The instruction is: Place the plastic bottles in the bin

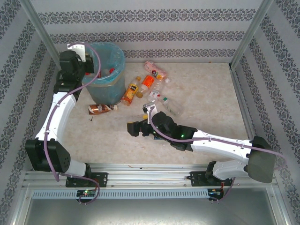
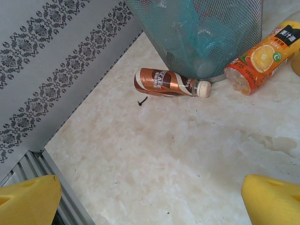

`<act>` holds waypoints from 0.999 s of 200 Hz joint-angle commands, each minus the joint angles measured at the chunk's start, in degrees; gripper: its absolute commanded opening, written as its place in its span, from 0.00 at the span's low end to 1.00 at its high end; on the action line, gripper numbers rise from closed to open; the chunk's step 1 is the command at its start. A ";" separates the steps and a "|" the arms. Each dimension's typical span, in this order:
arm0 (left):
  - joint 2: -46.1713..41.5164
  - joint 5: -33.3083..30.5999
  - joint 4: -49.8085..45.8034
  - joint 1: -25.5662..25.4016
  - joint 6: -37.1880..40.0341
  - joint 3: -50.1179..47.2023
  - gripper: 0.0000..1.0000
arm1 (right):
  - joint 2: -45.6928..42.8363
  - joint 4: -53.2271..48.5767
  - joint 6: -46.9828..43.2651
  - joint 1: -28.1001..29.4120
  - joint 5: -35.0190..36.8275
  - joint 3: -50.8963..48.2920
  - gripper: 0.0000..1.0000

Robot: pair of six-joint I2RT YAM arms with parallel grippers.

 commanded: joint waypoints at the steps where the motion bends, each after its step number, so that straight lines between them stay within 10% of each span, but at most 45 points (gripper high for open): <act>1: -0.01 0.70 -5.68 0.65 -3.27 -1.48 0.00 | 1.09 0.05 1.06 0.59 0.04 0.88 0.98; 200: 6.34 20.03 -13.24 0.08 -15.10 -1.40 0.00 | 4.34 0.04 2.01 0.58 -0.82 2.27 0.98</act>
